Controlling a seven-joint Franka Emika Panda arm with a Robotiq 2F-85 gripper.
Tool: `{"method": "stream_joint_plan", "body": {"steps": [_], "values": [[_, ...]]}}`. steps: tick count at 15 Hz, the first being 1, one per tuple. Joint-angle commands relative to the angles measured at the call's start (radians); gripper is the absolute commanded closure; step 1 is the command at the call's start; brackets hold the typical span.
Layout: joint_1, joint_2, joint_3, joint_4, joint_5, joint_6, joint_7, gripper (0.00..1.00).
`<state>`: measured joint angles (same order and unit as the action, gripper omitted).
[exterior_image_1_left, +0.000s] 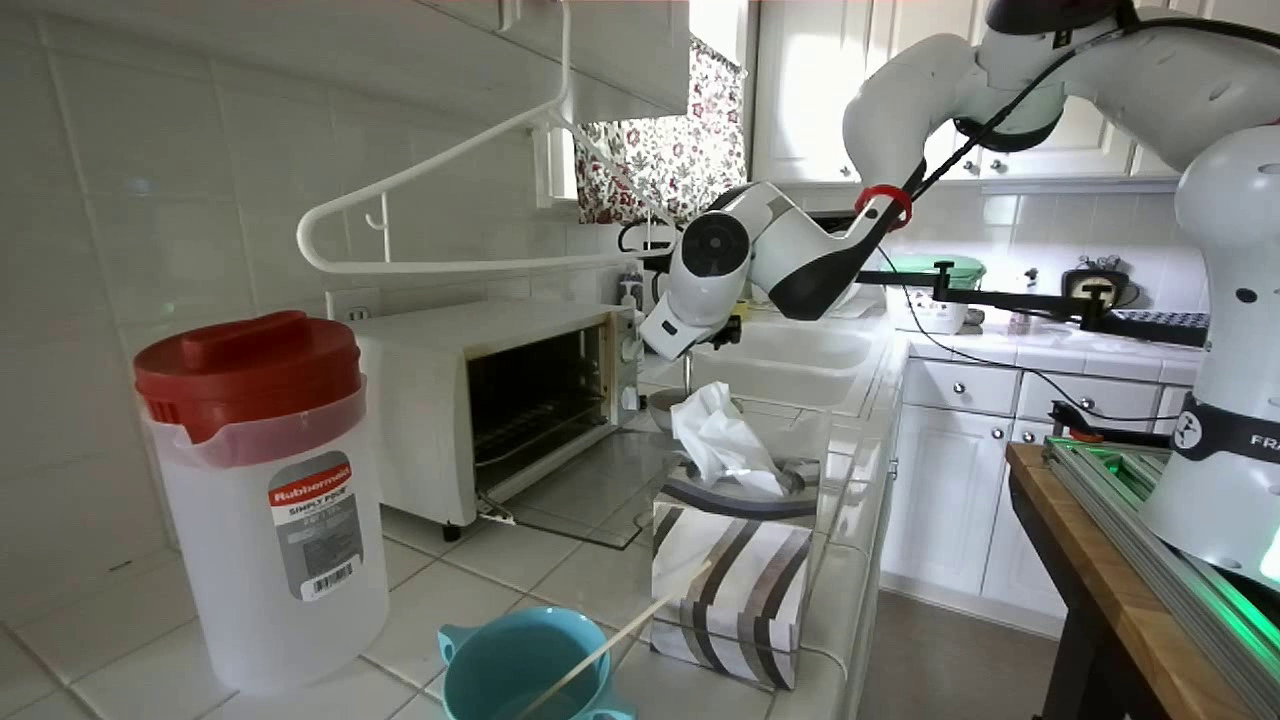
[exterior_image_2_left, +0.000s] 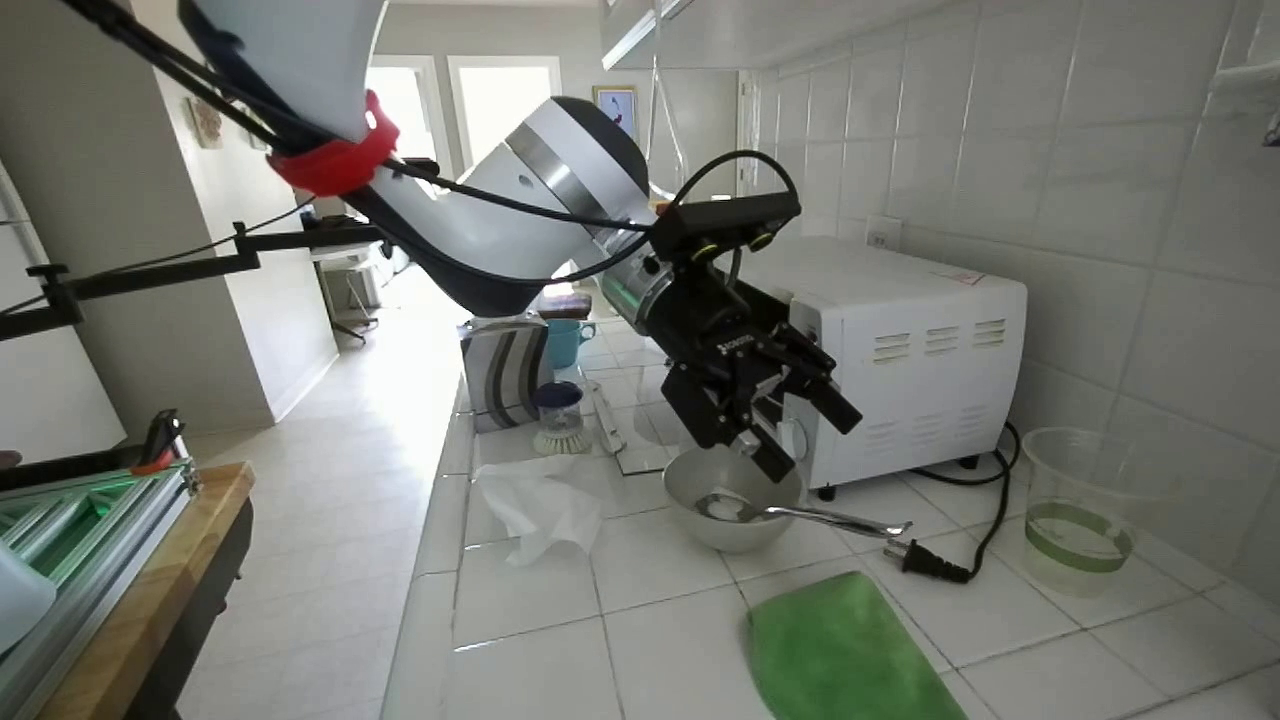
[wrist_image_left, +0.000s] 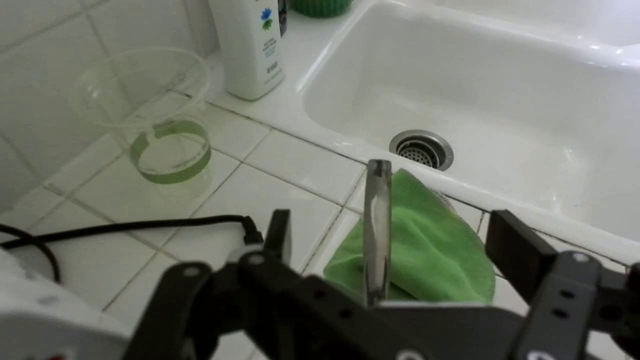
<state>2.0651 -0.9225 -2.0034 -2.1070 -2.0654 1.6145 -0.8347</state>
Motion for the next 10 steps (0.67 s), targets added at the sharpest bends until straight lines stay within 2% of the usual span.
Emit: {"method": "stream_joint_plan", "body": {"steps": [1,5,10], "values": [[-0.026,0.008,0.032,-0.008,0.036,0.005,-0.031,0.0],[-0.09,-0.005,0.08,-0.001,0.103,0.051,-0.051,0.0],[-0.206,-0.035,0.115,0.012,0.18,0.188,-0.106,0.0]]}}
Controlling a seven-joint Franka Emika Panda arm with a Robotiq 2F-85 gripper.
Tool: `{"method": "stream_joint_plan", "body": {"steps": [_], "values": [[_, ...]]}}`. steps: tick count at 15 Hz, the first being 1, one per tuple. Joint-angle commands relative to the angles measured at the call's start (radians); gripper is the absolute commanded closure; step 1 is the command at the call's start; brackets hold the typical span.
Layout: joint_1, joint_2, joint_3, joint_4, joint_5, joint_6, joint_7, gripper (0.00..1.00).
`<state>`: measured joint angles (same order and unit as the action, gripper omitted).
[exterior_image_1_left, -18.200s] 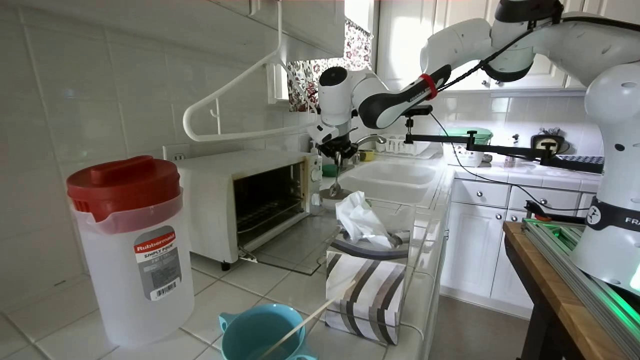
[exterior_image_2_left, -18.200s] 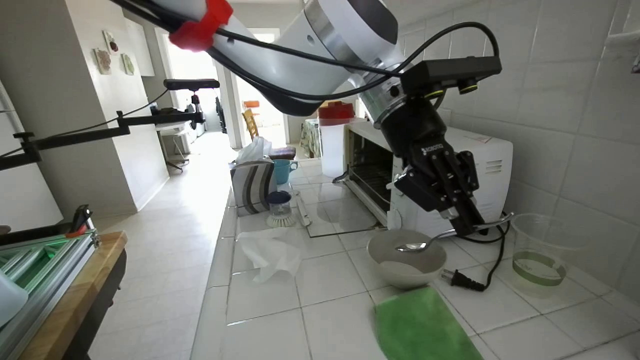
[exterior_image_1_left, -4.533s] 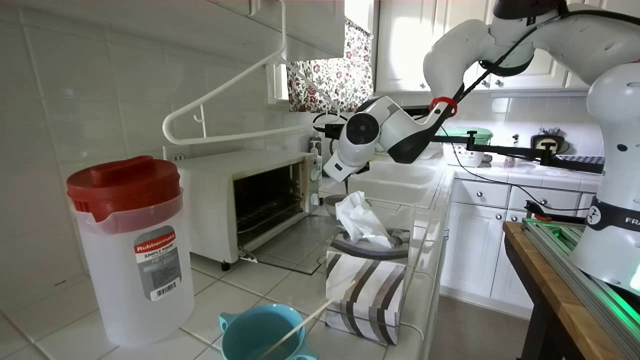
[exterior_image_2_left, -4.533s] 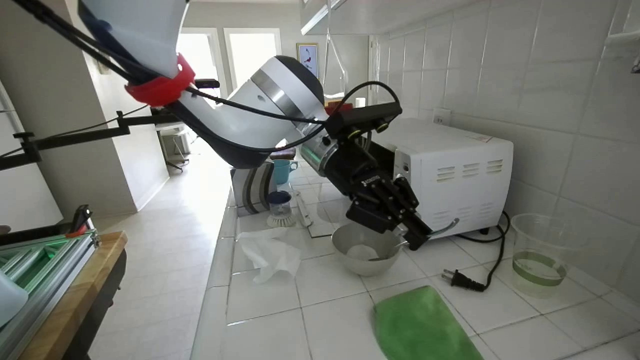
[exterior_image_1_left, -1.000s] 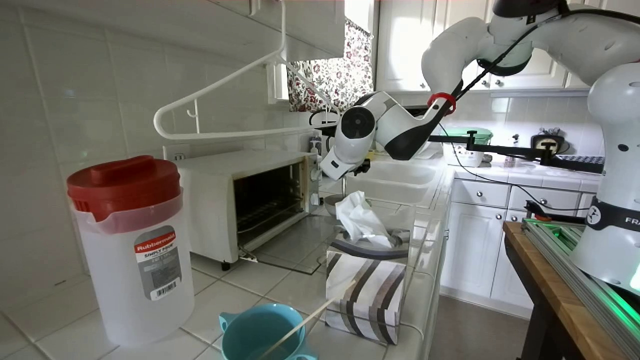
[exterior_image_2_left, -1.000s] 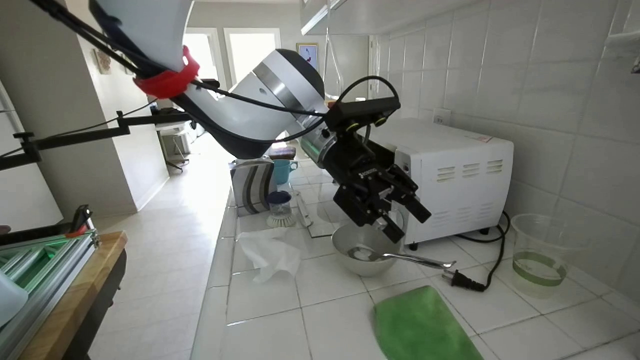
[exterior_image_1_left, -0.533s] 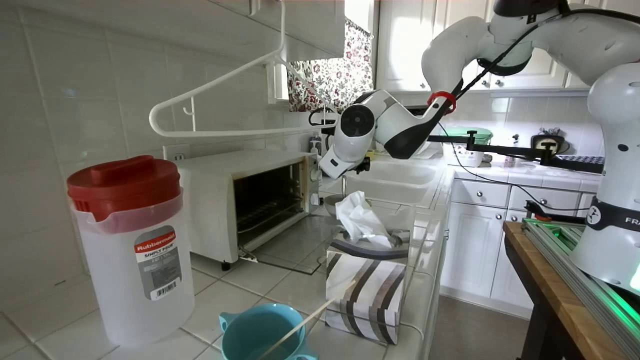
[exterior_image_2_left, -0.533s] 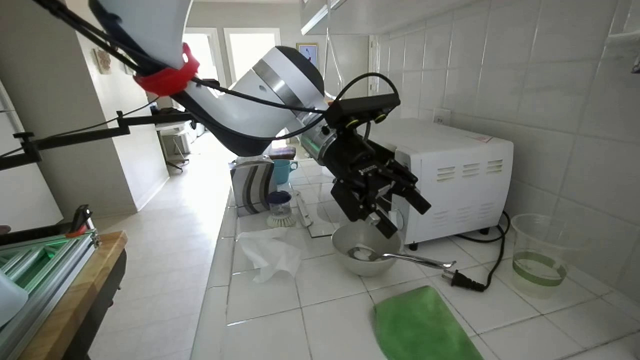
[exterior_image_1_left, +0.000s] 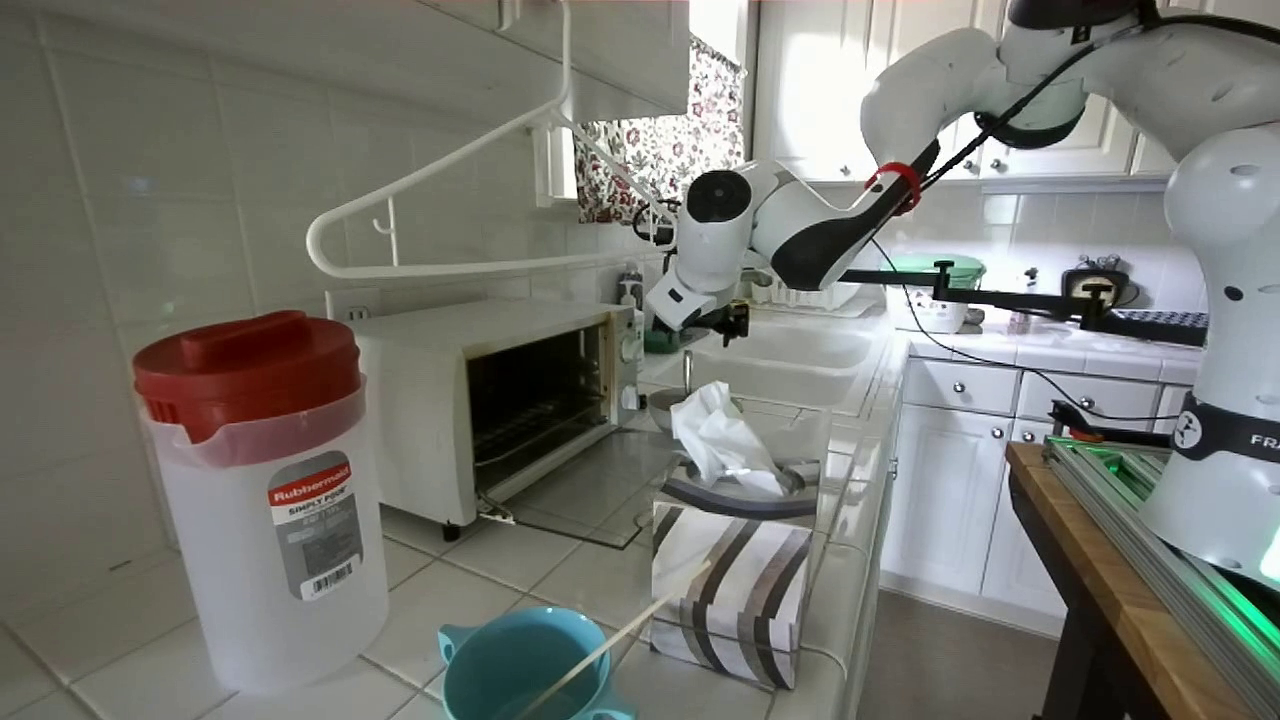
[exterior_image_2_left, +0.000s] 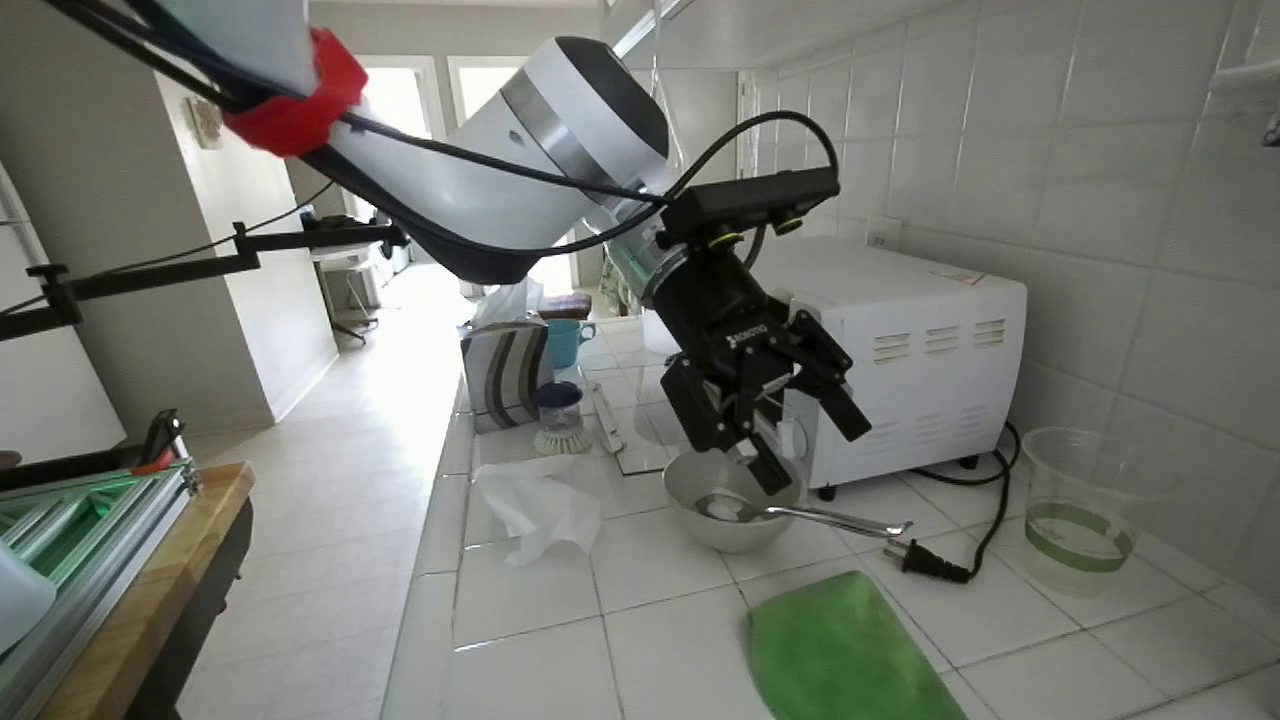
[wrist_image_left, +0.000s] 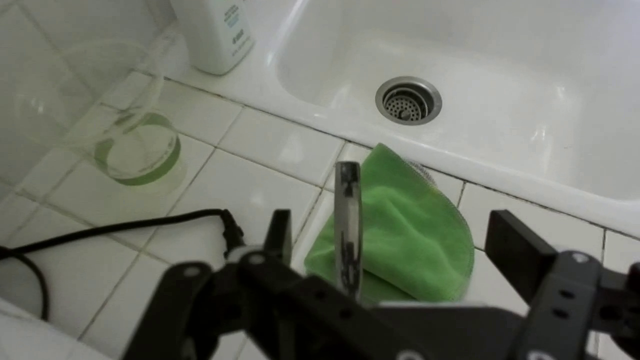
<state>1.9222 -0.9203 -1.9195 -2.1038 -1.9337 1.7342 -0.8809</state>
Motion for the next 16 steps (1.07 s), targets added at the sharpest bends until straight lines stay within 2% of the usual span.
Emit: {"method": "stream_joint_plan", "body": {"steps": [1,8,16], "values": [[-0.086,-0.043,0.034,0.011,0.063,0.102,-0.073,0.0],[-0.149,-0.083,0.027,0.027,0.132,0.258,-0.115,0.0],[-0.156,-0.128,0.014,0.052,0.144,0.296,-0.116,0.0]]}}
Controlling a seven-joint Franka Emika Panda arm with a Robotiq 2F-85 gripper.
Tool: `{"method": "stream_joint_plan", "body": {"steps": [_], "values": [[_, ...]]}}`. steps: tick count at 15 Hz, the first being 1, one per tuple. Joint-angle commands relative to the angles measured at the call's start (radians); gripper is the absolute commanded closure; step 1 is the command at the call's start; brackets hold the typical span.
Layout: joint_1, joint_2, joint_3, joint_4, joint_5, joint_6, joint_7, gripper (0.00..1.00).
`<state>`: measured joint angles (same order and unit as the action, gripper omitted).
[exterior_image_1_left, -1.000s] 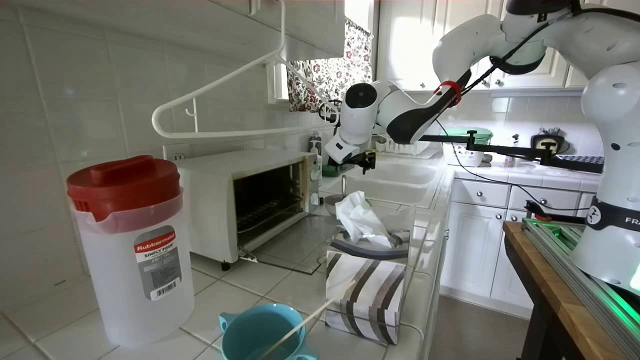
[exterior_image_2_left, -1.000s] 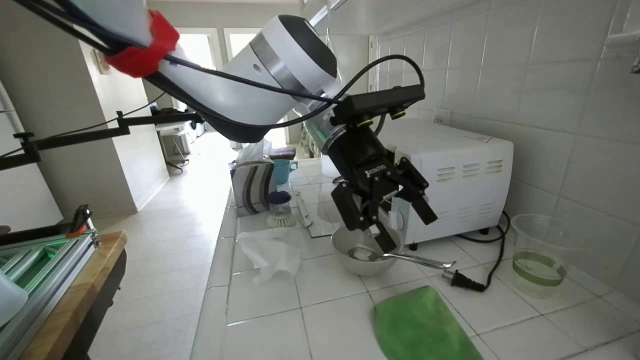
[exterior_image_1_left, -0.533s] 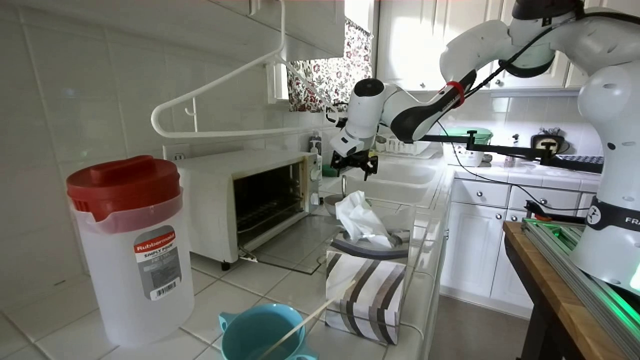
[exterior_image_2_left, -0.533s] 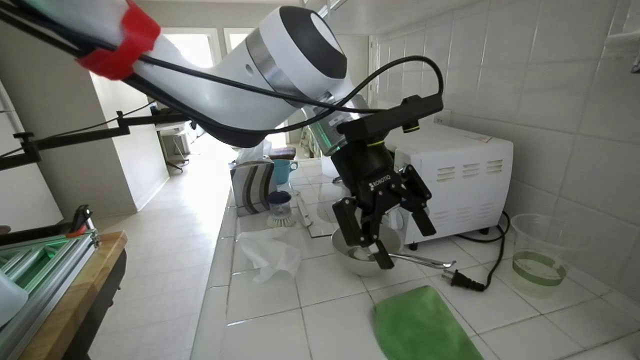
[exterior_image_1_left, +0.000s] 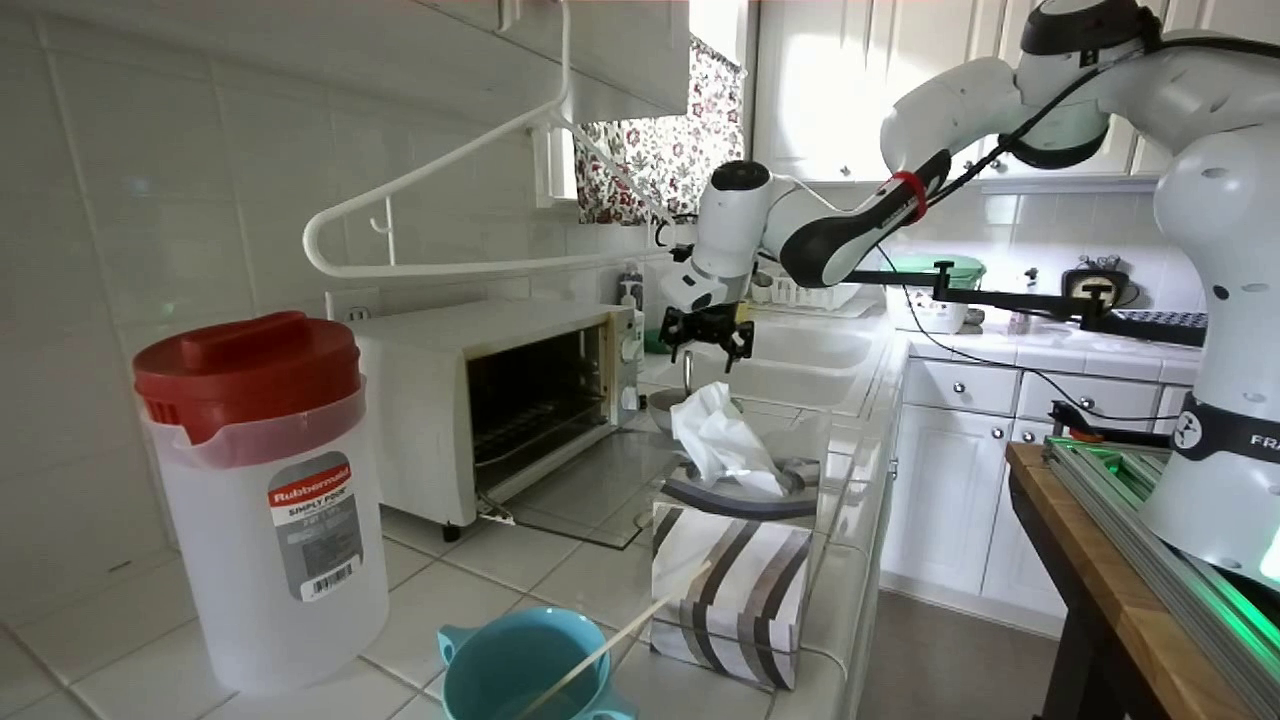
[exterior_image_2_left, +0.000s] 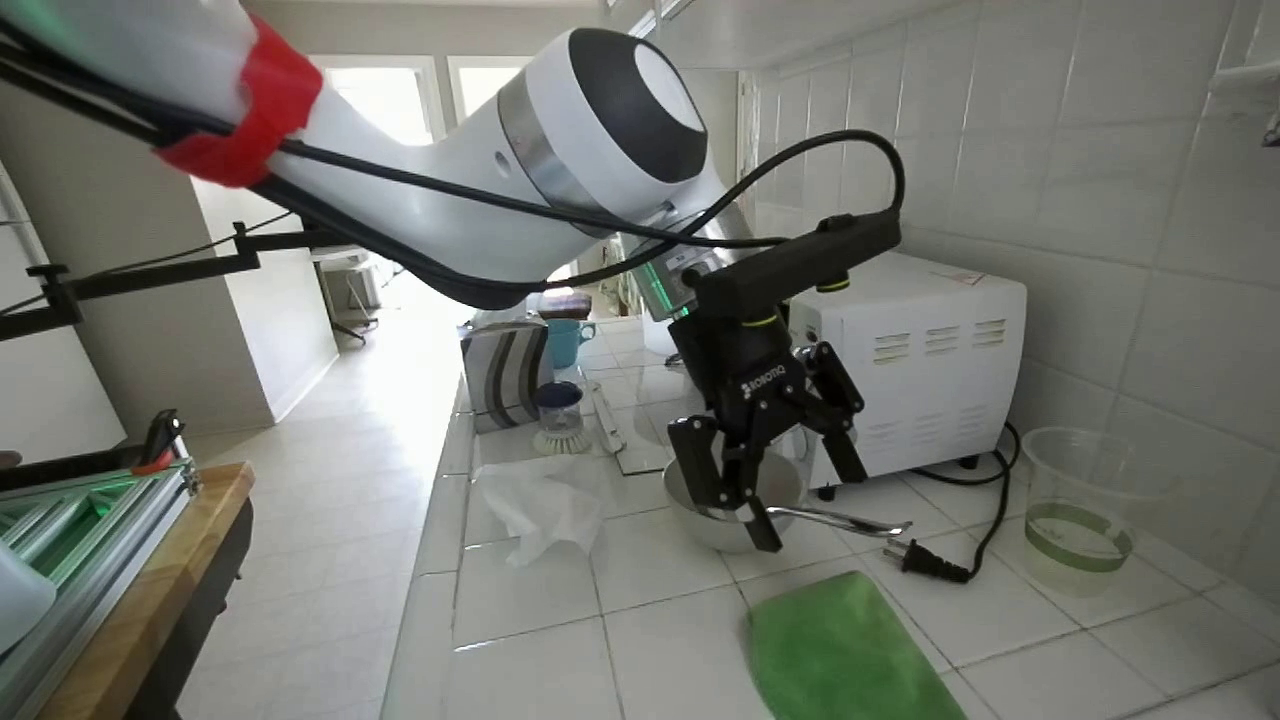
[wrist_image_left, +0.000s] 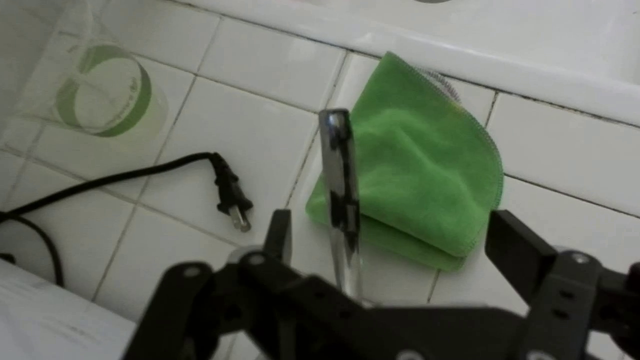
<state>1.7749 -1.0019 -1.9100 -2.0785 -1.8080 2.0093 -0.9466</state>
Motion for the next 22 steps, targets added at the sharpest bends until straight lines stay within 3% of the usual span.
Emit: {"method": "stream_joint_plan", "body": {"steps": [1,4,5,7,16,22], "values": [[-0.007,-0.052,0.002,0.031,0.016,0.023,-0.049,0.0],[-0.001,-0.069,-0.006,0.051,0.012,0.037,-0.051,0.04],[0.001,-0.074,-0.01,0.058,0.012,0.039,-0.052,0.26],[0.003,-0.083,-0.012,0.068,0.011,0.043,-0.054,0.29],[0.008,-0.101,-0.013,0.088,0.008,0.046,-0.058,0.98],[0.005,-0.095,0.0,0.083,0.011,0.049,-0.06,0.95]]}}
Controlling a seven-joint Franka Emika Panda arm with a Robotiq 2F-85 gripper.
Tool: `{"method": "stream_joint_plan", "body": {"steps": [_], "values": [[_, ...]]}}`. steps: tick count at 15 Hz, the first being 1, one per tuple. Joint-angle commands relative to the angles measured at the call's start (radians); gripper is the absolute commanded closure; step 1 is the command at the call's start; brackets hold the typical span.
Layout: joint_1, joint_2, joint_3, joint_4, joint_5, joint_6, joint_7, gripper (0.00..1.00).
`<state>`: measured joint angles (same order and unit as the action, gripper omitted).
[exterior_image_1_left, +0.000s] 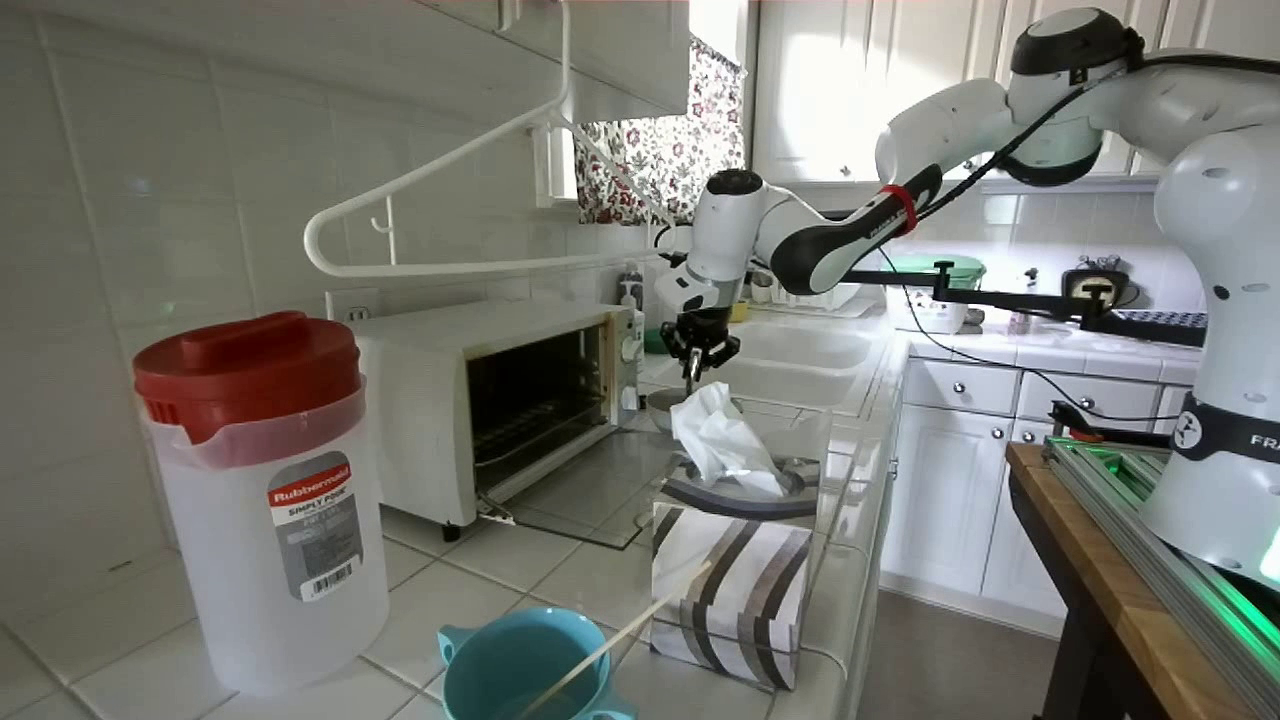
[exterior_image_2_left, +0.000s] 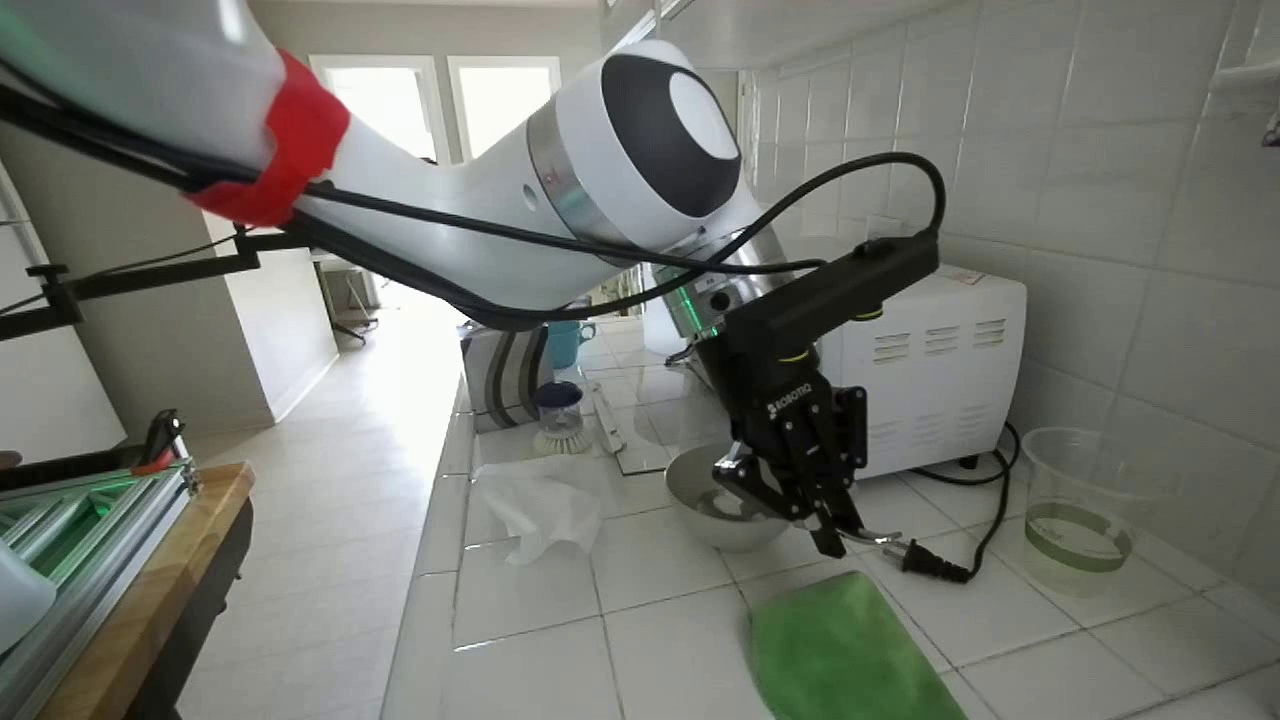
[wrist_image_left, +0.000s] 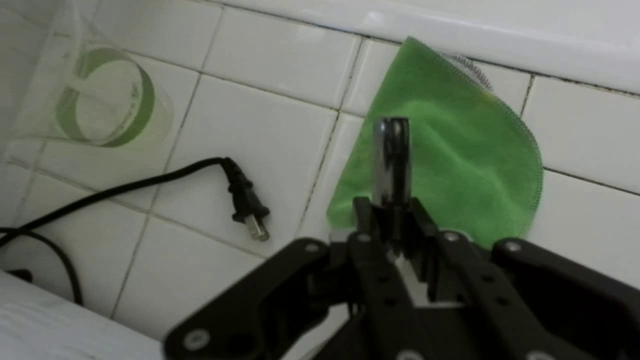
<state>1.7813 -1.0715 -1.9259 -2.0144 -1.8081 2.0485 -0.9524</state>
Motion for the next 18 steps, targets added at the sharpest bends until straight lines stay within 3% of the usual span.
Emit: {"method": "stream_joint_plan", "body": {"steps": [1,10,18], "values": [[-0.003,-0.023,0.021,0.017,0.012,0.011,-0.055,0.95],[-0.032,0.018,0.092,-0.011,0.019,0.009,-0.058,0.95],[-0.035,0.009,0.095,-0.011,0.025,0.019,-0.066,0.95]]}}
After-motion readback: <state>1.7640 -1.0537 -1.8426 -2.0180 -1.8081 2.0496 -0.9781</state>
